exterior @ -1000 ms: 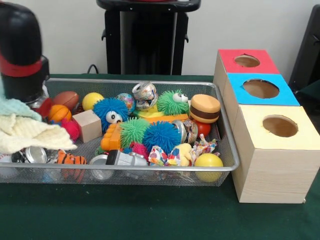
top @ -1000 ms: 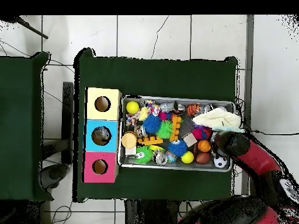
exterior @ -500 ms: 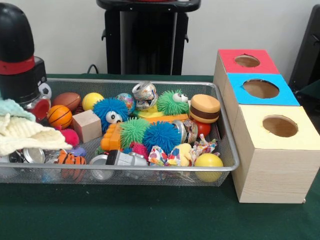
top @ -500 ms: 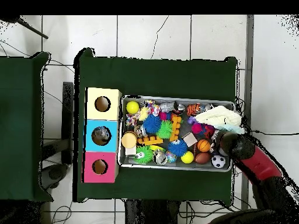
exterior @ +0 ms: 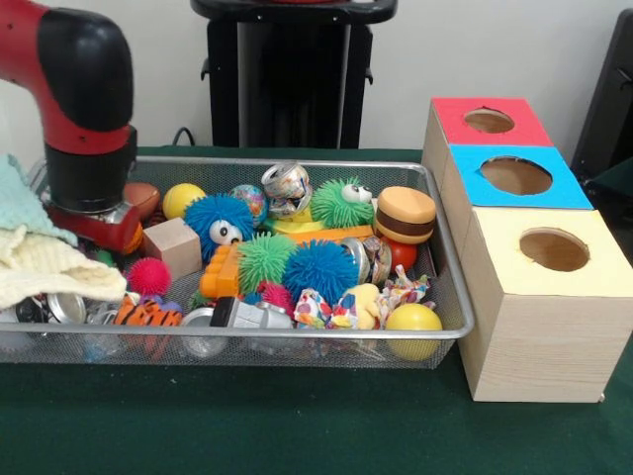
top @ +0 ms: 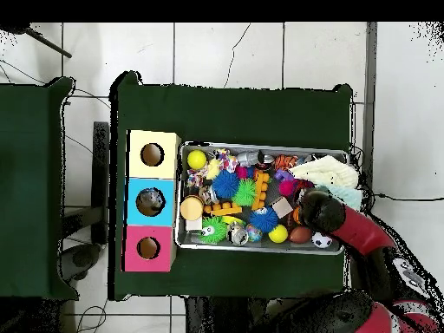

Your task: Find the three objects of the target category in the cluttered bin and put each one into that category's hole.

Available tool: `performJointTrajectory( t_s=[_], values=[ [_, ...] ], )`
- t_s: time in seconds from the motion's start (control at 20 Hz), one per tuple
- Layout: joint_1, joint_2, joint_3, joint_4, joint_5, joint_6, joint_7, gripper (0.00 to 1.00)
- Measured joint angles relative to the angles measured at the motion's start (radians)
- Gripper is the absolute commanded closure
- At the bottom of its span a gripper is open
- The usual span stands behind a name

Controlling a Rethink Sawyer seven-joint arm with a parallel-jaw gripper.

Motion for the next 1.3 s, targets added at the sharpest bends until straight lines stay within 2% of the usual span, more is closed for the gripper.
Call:
performJointTrajectory(
  t_s=[0.3, 0.55, 1.3],
  values=[
    [0.078, 0.008, -0.072, 0.005, -0.031, -0.091, 0.000, 0.00],
    [0.089, 0.008, -0.082, 0.010, -0.075, -0.132, 0.000, 0.00],
    [0.102, 0.000, -0.081, 0.011, -0.101, -0.115, 0.000, 0.00]
  ],
)
